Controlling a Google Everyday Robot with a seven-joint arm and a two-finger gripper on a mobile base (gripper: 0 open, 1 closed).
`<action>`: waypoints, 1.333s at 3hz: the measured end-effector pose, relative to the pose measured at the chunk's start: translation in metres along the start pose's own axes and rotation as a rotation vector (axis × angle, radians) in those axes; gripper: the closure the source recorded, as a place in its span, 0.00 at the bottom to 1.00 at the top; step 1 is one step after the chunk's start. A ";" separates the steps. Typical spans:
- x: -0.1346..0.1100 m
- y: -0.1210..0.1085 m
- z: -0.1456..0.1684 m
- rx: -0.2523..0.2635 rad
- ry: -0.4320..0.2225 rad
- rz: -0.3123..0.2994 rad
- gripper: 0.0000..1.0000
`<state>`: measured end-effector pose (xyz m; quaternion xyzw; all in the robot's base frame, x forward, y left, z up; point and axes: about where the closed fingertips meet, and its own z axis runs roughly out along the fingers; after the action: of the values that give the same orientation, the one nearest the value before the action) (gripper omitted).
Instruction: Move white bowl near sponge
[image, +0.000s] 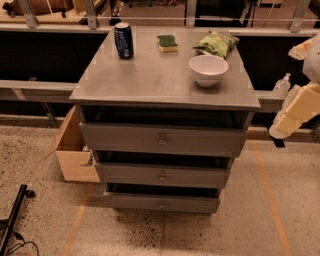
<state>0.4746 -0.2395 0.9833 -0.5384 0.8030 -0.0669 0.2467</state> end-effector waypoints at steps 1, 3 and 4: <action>0.015 -0.029 0.017 0.085 -0.111 0.090 0.00; -0.066 -0.140 0.015 0.270 -0.538 0.186 0.00; -0.066 -0.139 0.016 0.269 -0.537 0.186 0.00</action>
Offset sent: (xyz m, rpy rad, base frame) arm 0.1585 -0.0037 0.0876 0.5338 -0.5995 -0.0537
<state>0.6175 -0.2351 1.0431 -0.4238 0.7388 -0.0050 0.5240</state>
